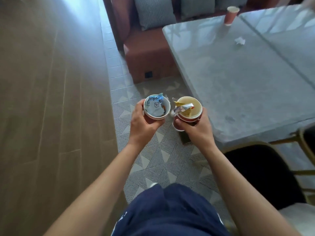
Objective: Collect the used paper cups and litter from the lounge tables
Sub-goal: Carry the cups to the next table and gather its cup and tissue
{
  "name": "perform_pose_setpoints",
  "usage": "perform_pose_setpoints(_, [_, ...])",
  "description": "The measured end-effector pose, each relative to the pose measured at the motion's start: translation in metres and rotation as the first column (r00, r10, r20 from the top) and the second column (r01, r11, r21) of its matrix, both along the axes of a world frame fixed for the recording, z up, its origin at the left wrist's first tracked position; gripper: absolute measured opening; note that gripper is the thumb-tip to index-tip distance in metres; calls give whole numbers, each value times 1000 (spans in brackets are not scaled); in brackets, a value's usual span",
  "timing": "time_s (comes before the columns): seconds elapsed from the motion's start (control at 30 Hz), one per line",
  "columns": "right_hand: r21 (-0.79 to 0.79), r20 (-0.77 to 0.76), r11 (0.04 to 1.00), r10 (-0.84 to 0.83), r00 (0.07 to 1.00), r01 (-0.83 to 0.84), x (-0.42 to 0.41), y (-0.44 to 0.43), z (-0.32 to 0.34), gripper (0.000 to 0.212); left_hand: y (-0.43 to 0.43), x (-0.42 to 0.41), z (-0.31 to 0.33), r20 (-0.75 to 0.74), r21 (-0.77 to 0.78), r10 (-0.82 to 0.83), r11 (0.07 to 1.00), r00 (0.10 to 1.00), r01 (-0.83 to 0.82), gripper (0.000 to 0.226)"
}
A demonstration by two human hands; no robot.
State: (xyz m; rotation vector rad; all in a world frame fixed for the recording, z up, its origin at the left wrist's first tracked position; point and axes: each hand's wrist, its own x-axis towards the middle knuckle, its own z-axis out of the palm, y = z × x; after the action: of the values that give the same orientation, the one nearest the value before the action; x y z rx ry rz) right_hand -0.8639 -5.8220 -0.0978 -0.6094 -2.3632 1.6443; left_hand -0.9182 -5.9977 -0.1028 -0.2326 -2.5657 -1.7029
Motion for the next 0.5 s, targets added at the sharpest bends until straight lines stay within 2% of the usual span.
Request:
perform_pose_setpoints(0.23, [7,-12,993,-115,993,115,-47,24,-5,64,28,-63,1,-4,30,-126,992,992,127,70])
perform_pose_setpoints(0.5, [18,-14,981,-193,981,194,-112,66,-6,61,82,-138,3,-21,38,-193,980,981,194,68])
